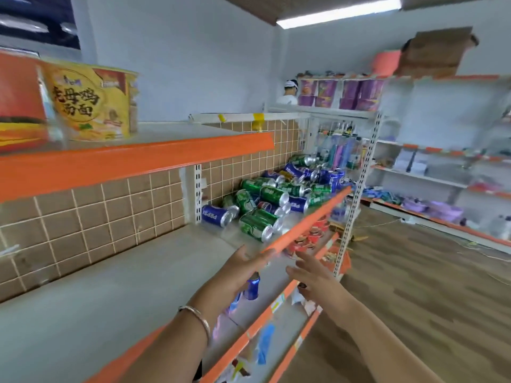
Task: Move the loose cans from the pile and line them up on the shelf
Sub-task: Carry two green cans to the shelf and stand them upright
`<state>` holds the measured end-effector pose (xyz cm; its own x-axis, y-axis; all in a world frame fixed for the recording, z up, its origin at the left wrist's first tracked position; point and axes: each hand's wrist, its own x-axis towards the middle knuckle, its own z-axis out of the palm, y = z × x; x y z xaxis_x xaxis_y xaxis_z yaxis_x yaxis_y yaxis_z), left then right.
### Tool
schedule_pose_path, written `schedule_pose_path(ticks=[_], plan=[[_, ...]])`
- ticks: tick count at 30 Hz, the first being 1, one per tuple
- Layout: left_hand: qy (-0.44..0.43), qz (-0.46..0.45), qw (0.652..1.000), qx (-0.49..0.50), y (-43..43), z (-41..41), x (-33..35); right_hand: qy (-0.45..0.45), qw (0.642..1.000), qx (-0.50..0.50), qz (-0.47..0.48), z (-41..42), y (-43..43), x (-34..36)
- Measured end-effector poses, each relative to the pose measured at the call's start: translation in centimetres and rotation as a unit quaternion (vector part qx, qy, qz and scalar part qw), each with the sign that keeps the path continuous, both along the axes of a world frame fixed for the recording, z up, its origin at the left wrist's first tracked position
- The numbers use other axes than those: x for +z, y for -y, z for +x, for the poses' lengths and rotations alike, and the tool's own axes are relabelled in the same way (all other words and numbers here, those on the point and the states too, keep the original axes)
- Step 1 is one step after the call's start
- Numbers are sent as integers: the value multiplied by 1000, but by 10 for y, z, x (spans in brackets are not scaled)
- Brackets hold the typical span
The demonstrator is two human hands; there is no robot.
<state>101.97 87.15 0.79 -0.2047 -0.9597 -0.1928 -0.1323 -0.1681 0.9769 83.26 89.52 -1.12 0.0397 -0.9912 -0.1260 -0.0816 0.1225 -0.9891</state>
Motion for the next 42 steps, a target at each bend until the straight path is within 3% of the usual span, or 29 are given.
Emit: schedule_pose_path(ticks=[7,11,19,28,33,38,42], plan=[[40,94,993,58,71,-31,-17,-11,1000,-4,2,-55,77,-7],[15,109,988,107,119,-31,-23,-65,998,4,-7,-50,128,-19],[68,153,974,156,219,-43,-46,-206,978,-30,15,-49,249,-33],[60,150,965,205,278,-70,-67,-272,961,-14,41,-35,326,-39],[49,156,963,214,298,-76,-76,-260,964,-20,55,-28,343,-45],[-57,227,944,232,294,-62,-72,-255,963,31,82,-33,364,-53],[22,203,944,257,304,-50,-73,-202,966,67,146,-38,381,-54]])
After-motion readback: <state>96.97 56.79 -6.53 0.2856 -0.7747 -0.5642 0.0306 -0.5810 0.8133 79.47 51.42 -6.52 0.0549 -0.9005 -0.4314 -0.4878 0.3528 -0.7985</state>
